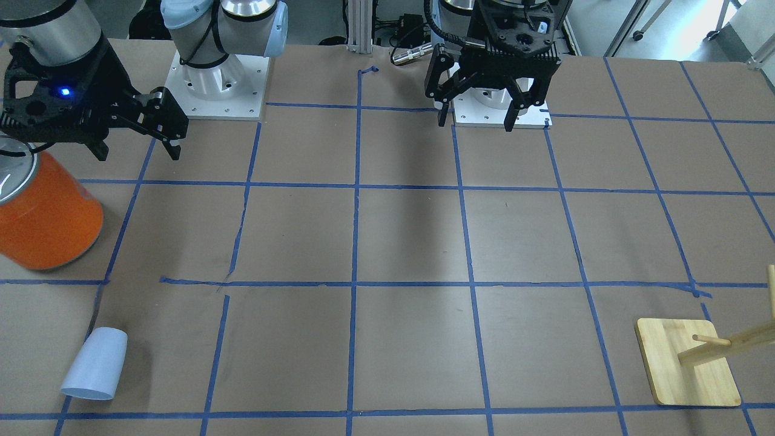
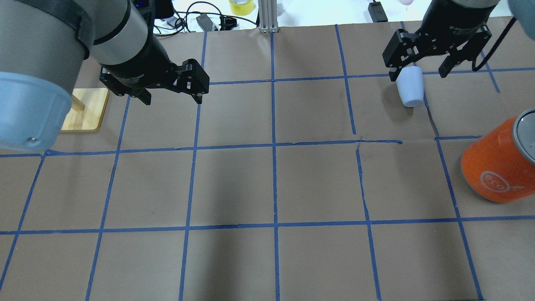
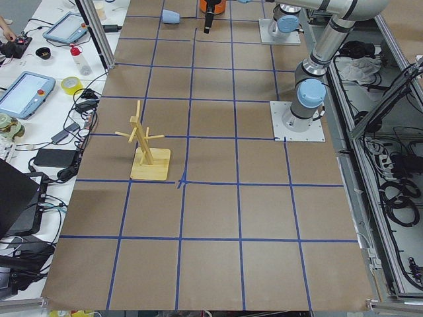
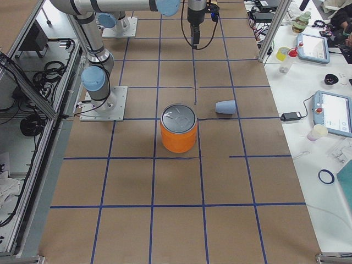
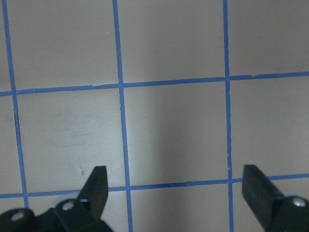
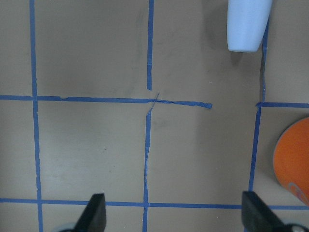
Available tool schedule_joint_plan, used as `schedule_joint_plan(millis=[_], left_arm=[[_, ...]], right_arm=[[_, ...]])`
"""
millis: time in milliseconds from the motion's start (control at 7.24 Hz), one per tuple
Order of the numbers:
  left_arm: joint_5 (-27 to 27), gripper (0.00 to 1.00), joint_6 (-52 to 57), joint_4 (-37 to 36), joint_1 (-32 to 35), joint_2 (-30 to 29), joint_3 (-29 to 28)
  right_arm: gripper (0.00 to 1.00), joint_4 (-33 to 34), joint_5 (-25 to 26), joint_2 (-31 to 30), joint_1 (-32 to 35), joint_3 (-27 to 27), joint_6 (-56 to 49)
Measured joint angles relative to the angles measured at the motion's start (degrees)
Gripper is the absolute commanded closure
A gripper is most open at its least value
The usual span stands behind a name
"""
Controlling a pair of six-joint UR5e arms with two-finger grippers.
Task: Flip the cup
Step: 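Lower the right gripper over the pale blue cup, then close the right gripper on the pale blue cup and lift it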
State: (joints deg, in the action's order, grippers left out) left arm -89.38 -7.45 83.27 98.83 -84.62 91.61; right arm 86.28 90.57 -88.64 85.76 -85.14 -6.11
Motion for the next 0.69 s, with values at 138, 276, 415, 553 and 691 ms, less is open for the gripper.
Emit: schedule_joint_plan(millis=[138,276,415,553,691], left_arm=[[1.32,0.00,0.03,0.05,-0.75,-0.04,-0.17],[2.23,0.00,0.05,0.12,-1.12,-0.08,0.00],[2.45,0.00,0.08,0.18,-1.17,-0.08,0.14],[2.47,0.00,0.10,0.21,-1.18,-0.05,0.15],[2.57,0.00,0.08,0.22,-1.18,-0.03,0.22]], right_arm=[[0.00,-0.67,2.01,0.25,-0.19,-0.10,-0.01],[0.00,-0.51,3.97,1.35,-0.24,-0.17,0.08],[0.00,1.25,6.32,4.21,-0.62,-0.39,0.27],[0.00,5.11,9.14,7.75,-1.72,-1.08,0.33],[0.00,10.11,10.64,10.51,-3.04,-2.32,0.18]])
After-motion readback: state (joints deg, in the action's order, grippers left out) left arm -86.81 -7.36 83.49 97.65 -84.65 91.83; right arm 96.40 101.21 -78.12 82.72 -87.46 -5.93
